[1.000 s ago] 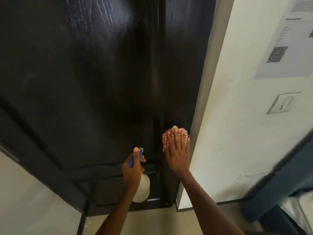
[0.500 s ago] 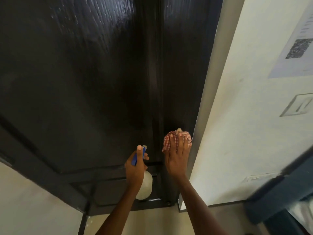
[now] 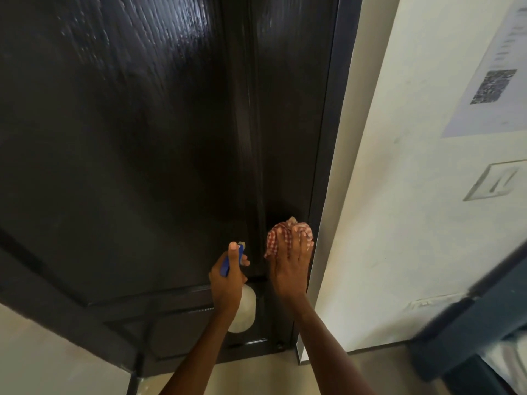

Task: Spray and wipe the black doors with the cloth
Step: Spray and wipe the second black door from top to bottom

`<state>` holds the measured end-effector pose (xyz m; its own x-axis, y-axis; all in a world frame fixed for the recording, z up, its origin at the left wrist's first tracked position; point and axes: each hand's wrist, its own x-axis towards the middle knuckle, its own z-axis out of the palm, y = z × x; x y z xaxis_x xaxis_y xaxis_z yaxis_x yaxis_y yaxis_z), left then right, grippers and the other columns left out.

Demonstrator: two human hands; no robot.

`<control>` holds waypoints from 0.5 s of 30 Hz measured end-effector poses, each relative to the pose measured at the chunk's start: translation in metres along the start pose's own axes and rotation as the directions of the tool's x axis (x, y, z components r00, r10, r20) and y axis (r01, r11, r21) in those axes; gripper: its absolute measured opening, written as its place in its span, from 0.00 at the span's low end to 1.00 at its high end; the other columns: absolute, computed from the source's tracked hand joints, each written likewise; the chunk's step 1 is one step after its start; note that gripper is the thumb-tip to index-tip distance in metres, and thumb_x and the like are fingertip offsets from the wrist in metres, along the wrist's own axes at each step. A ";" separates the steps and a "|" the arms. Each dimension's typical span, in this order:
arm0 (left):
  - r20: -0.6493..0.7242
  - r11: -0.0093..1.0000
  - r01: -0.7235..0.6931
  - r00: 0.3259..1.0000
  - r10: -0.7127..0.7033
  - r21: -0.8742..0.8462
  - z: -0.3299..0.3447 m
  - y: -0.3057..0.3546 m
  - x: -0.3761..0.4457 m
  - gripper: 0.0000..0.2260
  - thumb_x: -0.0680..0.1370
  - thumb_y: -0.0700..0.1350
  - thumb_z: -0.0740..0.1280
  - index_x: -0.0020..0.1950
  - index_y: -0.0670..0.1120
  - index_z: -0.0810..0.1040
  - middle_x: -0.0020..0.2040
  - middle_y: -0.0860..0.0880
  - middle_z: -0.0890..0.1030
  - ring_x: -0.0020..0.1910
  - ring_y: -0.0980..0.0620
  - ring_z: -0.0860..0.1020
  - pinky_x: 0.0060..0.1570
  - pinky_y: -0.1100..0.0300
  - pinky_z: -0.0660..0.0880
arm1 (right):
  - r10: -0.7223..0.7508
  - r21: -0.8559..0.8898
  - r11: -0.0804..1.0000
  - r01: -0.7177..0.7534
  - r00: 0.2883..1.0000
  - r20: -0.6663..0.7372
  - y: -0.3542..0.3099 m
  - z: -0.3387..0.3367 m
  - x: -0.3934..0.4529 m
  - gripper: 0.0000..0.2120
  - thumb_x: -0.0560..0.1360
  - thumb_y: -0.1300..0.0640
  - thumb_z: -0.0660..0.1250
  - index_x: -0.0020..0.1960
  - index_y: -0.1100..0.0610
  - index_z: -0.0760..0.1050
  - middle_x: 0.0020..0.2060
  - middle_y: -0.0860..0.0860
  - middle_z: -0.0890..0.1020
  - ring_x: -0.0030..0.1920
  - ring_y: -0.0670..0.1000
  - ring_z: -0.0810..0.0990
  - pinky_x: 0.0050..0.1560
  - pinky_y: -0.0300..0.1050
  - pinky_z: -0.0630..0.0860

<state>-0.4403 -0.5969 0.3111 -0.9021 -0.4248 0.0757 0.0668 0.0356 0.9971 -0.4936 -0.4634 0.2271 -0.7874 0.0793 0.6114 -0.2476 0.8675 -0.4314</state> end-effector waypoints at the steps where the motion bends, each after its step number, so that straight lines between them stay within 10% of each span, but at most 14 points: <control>1: -0.005 1.000 -0.004 1.000 0.004 0.004 0.001 0.001 -0.001 0.21 0.79 0.61 0.58 0.52 0.47 0.82 0.39 0.44 0.83 0.29 0.56 0.77 0.28 0.65 0.73 | -0.005 -0.014 1.000 0.005 1.000 -0.014 0.000 -0.001 0.001 0.42 0.80 0.44 0.62 0.83 0.46 0.38 0.82 0.48 0.38 0.82 0.52 0.37 0.76 0.62 0.45; 15: -0.060 0.999 -0.013 0.998 0.015 0.037 -0.017 0.003 -0.041 0.04 0.81 0.48 0.66 0.46 0.52 0.77 0.39 0.47 0.80 0.37 0.53 0.80 0.43 0.60 0.77 | -0.146 -0.111 0.980 0.164 0.977 0.154 0.002 -0.028 0.004 0.32 0.83 0.45 0.59 0.83 0.55 0.55 0.82 0.57 0.55 0.82 0.60 0.50 0.80 0.62 0.51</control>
<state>-0.3956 -0.5944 0.3109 -0.8740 -0.4774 0.0906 0.0627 0.0741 0.9953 -0.4813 -0.4482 0.2469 -0.8204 -0.1245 0.5581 -0.3090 0.9177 -0.2495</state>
